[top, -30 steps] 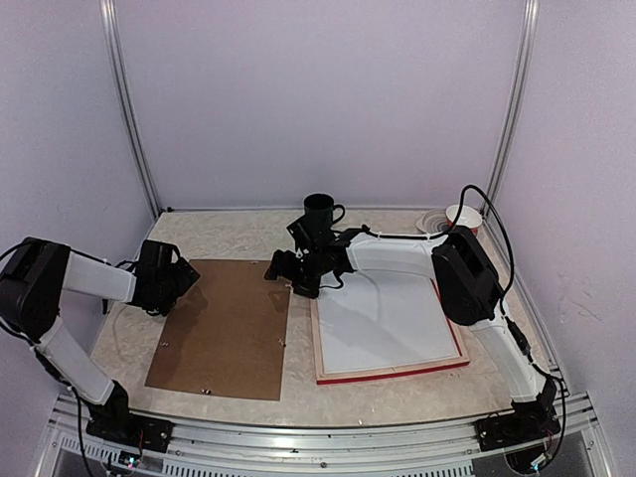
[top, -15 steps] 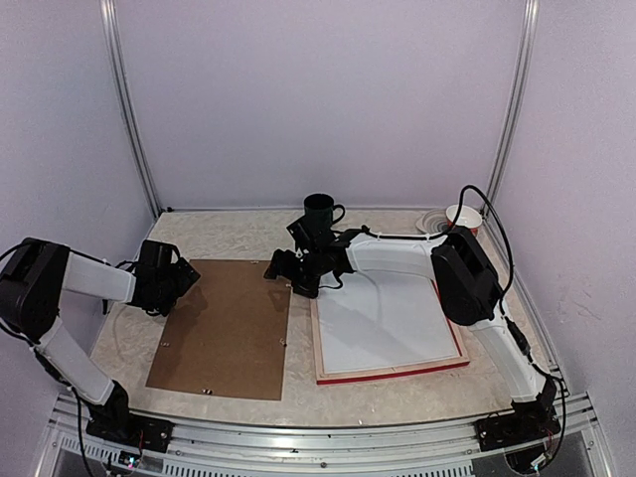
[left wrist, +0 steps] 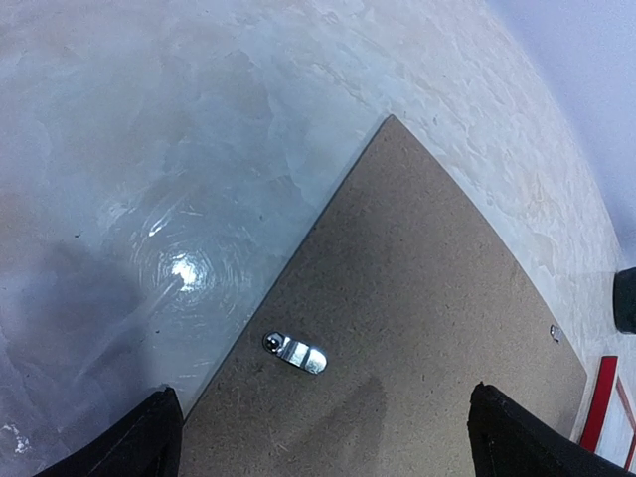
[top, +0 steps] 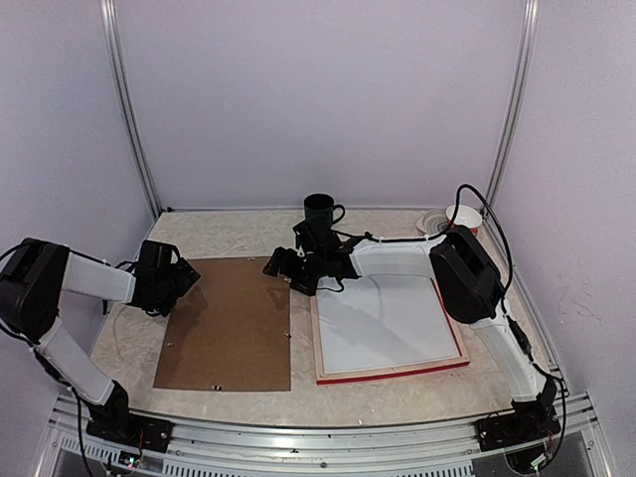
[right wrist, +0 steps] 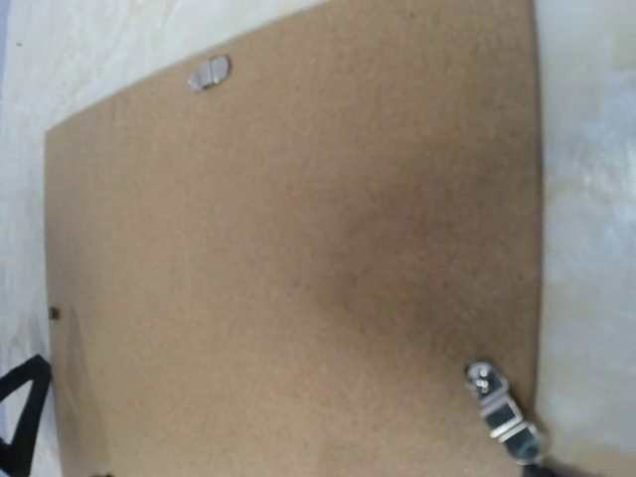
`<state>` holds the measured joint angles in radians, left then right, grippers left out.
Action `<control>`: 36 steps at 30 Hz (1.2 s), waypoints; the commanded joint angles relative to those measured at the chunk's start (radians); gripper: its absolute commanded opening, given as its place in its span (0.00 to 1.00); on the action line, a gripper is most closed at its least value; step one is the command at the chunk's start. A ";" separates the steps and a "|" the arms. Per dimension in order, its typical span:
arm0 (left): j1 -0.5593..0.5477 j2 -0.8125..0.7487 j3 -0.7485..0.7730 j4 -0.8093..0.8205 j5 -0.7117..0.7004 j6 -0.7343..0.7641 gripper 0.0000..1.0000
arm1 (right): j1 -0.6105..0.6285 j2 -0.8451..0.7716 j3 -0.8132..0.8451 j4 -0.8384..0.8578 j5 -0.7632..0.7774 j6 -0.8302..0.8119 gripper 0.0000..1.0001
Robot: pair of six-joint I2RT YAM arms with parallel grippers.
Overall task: Put the photo into the frame
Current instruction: Move the backboard to the frame body.
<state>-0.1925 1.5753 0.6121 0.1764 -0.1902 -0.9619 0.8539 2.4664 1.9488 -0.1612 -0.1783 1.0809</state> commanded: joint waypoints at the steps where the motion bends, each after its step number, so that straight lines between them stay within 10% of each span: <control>1: -0.013 0.017 -0.031 -0.115 0.061 -0.023 0.99 | -0.006 -0.020 -0.064 0.060 -0.016 -0.019 0.89; 28: -0.028 -0.008 -0.044 -0.109 0.085 -0.035 0.99 | -0.003 -0.175 -0.252 0.306 -0.126 0.017 0.88; 36: -0.032 -0.018 -0.052 -0.129 0.048 -0.041 0.99 | 0.022 -0.137 -0.038 -0.077 0.045 -0.071 0.91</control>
<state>-0.2111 1.5558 0.6037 0.1593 -0.1684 -0.9699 0.8497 2.3318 1.7599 -0.0021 -0.2470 1.0744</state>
